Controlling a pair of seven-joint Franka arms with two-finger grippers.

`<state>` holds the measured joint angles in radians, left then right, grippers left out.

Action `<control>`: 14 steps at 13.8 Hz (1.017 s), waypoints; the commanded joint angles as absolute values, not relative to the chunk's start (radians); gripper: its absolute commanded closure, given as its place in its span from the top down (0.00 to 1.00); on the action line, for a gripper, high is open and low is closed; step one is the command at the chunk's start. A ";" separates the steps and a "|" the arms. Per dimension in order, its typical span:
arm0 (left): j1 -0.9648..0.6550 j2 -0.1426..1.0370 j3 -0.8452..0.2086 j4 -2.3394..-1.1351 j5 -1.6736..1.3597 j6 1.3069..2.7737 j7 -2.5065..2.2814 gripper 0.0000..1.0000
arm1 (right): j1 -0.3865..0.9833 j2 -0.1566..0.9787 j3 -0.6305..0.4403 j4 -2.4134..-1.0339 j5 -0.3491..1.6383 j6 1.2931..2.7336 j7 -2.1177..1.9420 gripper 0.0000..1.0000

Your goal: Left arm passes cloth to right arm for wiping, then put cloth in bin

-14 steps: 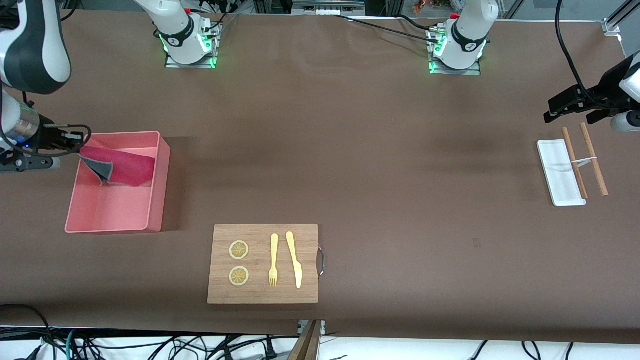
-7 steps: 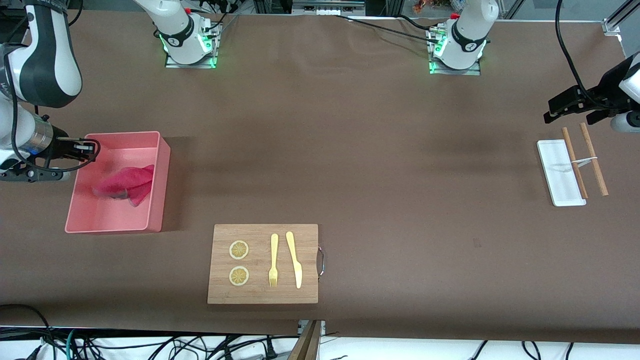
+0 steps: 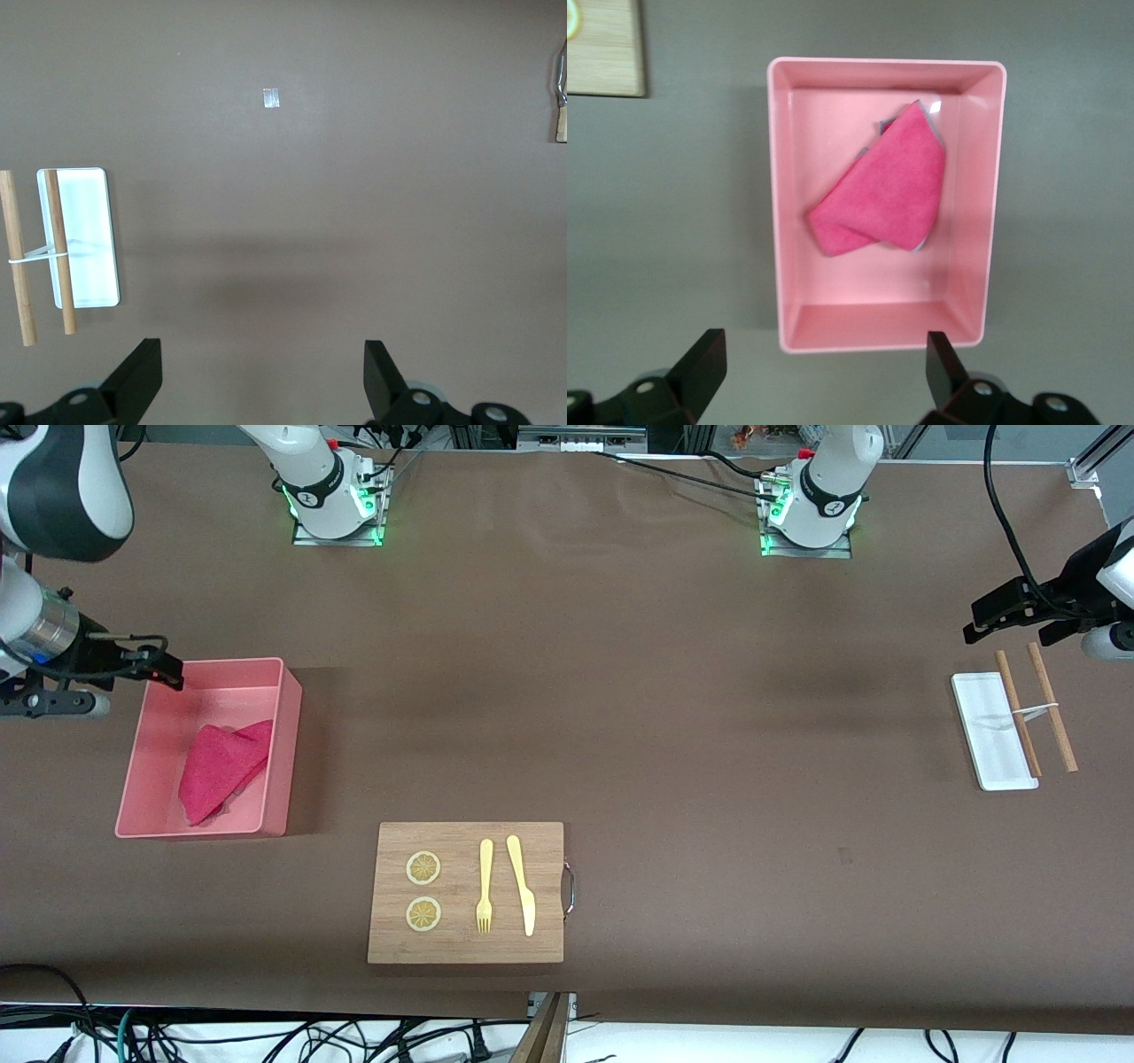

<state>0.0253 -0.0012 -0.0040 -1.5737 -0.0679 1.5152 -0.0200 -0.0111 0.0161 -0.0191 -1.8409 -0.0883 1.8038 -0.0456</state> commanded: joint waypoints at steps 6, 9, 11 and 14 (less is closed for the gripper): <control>0.037 -0.006 -0.014 -1.582 -0.060 1.519 -0.012 1.00 | -0.005 -0.097 0.020 -1.830 -0.049 1.703 -0.028 1.00; 0.037 -0.006 -0.011 -1.580 -0.060 1.520 -0.012 1.00 | 0.002 -0.100 0.020 -1.824 0.001 1.674 -0.026 1.00; 0.037 -0.006 -0.014 -1.582 -0.051 1.520 -0.014 1.00 | 0.005 -0.100 0.015 -1.803 0.052 1.634 -0.025 1.00; 0.029 -0.008 -0.049 -1.592 0.031 1.520 -0.018 1.00 | 0.009 -0.097 0.023 -1.754 0.069 1.579 -0.017 1.00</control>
